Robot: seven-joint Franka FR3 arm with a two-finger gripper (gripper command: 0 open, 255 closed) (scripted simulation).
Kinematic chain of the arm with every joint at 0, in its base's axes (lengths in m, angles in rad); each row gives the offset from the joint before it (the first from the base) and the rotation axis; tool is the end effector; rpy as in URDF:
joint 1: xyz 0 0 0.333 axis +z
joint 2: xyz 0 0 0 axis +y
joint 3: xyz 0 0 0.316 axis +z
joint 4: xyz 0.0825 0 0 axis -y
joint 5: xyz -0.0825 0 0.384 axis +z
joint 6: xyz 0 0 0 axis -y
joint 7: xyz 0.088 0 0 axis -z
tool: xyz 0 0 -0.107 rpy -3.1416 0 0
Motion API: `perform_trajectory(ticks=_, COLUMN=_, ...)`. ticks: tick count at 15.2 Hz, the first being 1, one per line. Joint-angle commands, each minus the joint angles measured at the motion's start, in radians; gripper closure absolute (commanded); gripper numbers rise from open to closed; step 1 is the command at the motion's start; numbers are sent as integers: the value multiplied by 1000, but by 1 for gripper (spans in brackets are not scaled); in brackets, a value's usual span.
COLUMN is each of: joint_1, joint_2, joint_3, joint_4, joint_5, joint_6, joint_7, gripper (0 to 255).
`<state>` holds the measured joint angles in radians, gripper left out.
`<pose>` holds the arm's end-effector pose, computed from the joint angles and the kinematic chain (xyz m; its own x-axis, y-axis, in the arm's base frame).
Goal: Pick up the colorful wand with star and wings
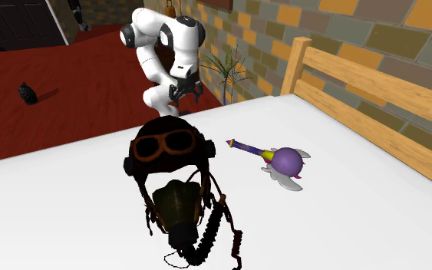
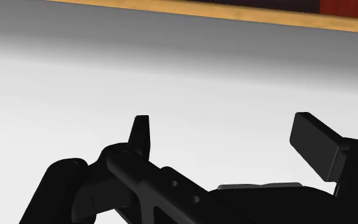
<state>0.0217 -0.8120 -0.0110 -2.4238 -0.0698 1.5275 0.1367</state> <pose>0.2933 -0.0054 0.5631 0.9894 -0.1244 -0.0750 -0.1190 -0.9902 0.0726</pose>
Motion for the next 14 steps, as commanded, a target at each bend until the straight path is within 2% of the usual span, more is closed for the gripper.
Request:
perform_trajectory(ticks=1, joint_1=0, joint_2=0, joint_3=0, joint_4=0, joint_5=0, joint_6=0, joint_7=0, gripper=0)
perform_trajectory(ticks=8, joint_1=33, joint_2=213, joint_3=-48, joint_4=93, joint_5=-5, joint_6=210, joint_7=-110, gripper=0)
perform_trajectory(ticks=14, joint_1=65, joint_2=400, joint_3=-81, joint_4=217, joint_5=17, joint_6=348, joint_7=-209, gripper=0)
